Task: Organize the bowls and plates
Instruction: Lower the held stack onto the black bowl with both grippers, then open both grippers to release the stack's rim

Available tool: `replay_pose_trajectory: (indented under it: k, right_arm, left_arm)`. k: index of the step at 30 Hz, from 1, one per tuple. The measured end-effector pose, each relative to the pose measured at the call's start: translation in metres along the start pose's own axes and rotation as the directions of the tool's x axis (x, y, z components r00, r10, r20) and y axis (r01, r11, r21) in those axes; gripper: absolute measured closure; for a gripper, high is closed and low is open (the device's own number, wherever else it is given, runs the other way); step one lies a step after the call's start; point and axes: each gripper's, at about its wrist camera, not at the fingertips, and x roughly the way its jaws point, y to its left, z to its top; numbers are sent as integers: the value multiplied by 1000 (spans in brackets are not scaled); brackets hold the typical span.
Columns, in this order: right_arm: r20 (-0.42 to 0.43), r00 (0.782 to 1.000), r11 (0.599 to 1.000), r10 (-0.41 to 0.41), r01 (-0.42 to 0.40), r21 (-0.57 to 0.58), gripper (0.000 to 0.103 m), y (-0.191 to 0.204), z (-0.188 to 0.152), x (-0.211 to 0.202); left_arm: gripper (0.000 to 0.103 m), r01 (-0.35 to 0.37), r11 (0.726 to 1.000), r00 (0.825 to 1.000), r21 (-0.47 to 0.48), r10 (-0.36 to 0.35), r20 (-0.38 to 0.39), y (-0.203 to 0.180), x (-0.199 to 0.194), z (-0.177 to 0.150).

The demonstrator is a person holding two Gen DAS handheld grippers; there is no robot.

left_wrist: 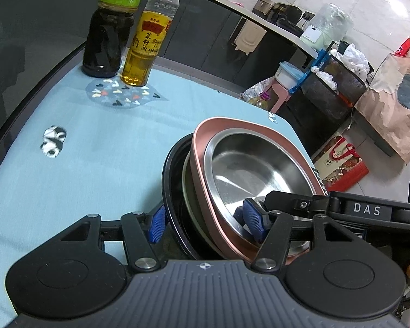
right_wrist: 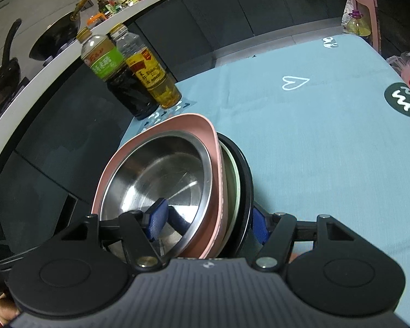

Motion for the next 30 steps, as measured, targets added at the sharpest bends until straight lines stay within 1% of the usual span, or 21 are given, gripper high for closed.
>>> replay_pose_trajectory:
  k: [10,14,20,30]
  right_arm:
    - [3,1000,998,-29,29,48,57,-12,34,20]
    - [6,999,998,-37,36,59,57,-16,48,28]
    - [10,999,997,-45,44,57,57,-19,66,38]
    - [15,999,995,-47,46,86,57,-29,85,51]
  left_arm:
    - [48,4,1000,1000,2,-4,-20,-1,38,39]
    - [48,13,1000,1000,-14,-13,-19,2,50,49]
    - [49,2,1000,1000,-21,-3,-9,1,65,69]
    - [50,-3,1000,1000,-24,3,-7,1,90,91]
